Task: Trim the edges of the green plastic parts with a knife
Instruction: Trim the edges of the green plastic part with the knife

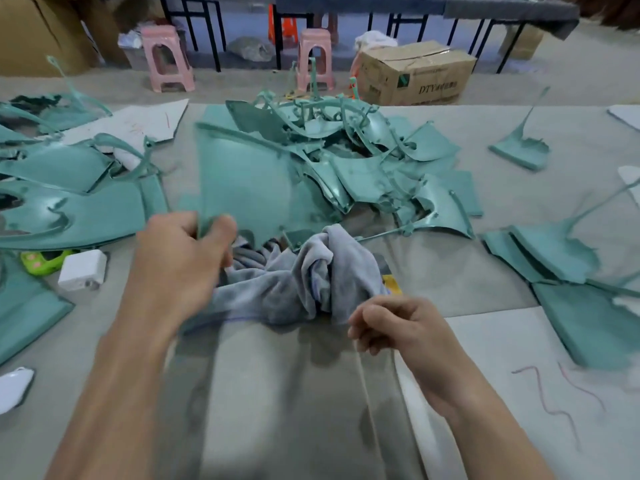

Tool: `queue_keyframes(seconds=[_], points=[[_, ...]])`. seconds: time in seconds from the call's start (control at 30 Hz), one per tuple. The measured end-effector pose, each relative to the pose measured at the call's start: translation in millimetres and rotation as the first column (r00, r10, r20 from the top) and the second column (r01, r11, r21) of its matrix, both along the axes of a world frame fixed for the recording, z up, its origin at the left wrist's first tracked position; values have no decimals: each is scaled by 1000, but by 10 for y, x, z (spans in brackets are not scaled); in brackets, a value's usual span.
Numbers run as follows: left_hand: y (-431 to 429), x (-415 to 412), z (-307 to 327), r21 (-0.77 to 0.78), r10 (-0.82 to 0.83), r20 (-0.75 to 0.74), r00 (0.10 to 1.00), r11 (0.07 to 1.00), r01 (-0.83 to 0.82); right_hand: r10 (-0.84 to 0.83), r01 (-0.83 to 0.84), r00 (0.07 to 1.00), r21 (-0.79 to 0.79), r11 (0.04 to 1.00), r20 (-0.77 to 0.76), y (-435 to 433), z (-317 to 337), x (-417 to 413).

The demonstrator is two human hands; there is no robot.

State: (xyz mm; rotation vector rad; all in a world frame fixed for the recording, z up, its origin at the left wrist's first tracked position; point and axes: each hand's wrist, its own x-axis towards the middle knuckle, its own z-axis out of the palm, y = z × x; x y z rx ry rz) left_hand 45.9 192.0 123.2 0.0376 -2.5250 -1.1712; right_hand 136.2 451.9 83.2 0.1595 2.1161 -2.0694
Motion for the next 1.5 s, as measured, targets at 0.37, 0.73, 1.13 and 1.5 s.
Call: queue_keyframes(seconds=[0.37, 0.73, 1.13, 1.5], points=[[278, 183, -1227, -173, -187, 21, 982, 967, 187, -281, 252, 948, 890, 379, -148, 309, -434, -514], [280, 122, -1257, -125, -176, 19, 984, 976, 177, -211, 143, 973, 966, 216, -97, 311, -569, -629], [260, 120, -1288, -131, -201, 51, 978, 970, 206, -251, 126, 965, 970, 208, -72, 424, -581, -636], [318, 181, -1234, -200, -133, -49, 990, 972, 121, -356, 417, 900, 731, 540, -250, 666, -633, -363]])
